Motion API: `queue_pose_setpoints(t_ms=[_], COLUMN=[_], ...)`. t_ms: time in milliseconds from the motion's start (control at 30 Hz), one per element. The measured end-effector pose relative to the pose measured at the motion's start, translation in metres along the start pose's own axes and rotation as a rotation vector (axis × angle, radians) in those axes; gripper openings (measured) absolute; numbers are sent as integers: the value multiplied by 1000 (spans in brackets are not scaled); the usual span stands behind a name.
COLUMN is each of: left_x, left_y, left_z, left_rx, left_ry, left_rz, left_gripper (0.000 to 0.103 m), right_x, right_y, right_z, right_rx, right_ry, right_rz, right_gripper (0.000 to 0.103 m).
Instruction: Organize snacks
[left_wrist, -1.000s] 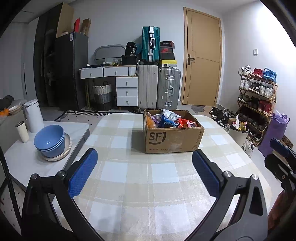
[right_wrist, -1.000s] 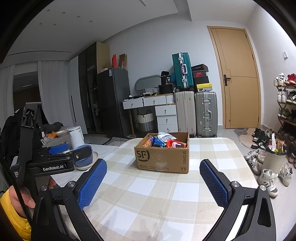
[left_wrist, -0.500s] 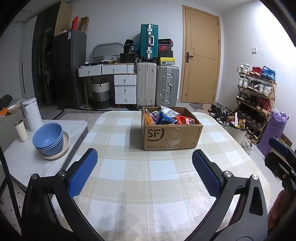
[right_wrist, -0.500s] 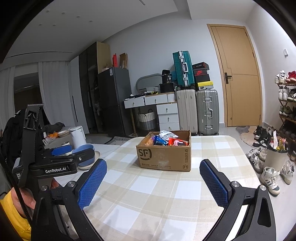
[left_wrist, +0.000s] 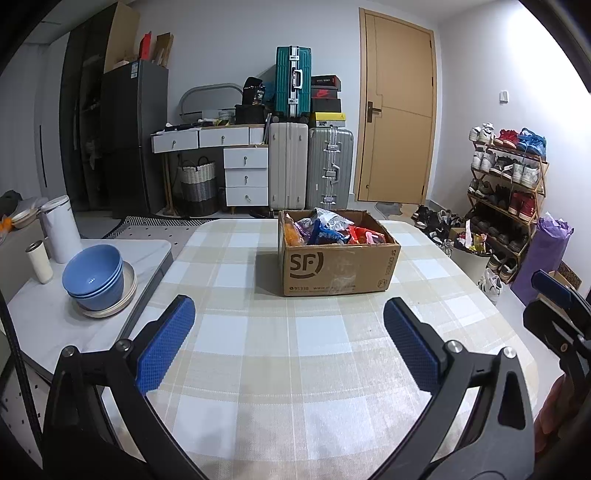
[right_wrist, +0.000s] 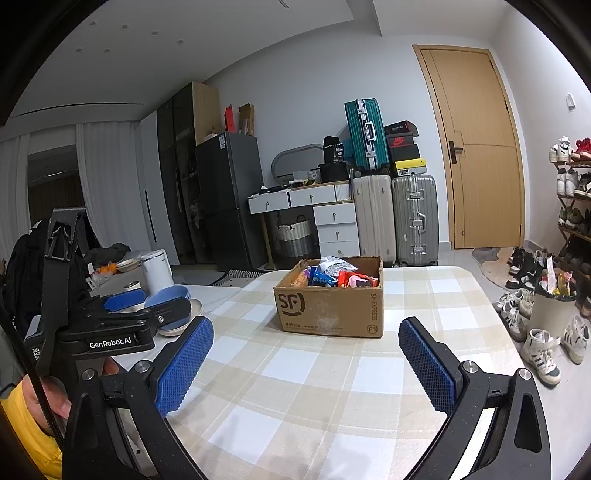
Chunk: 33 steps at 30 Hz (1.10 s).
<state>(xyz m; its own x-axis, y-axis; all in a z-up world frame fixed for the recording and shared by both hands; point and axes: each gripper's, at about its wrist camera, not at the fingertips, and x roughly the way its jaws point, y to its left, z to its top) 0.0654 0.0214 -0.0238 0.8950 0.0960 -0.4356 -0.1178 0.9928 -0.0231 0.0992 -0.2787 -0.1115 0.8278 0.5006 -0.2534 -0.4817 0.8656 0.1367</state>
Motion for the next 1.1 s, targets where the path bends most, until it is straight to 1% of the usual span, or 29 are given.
queue_pose_setpoints(t_ms=[533,667,900,1100], left_x=[4,6,9,12], left_y=[0,4,6,15], left_z=[-4,-7,-10,-14], left_rx=[-8,-23,-17,-59], left_ry=[1,8,7,-4], left_rz=[-13,-37,-27,17], left_gripper=[102,102,102,102], right_x=[1,2,2,3], right_y=[2,3,1,2], right_z=[-6,-8,-7,-9], right_rx=[11,12,22,25], right_ry=[13,17,23,27], right_rz=[-2,-8,-12,-11], right_gripper=[102,102,102,102])
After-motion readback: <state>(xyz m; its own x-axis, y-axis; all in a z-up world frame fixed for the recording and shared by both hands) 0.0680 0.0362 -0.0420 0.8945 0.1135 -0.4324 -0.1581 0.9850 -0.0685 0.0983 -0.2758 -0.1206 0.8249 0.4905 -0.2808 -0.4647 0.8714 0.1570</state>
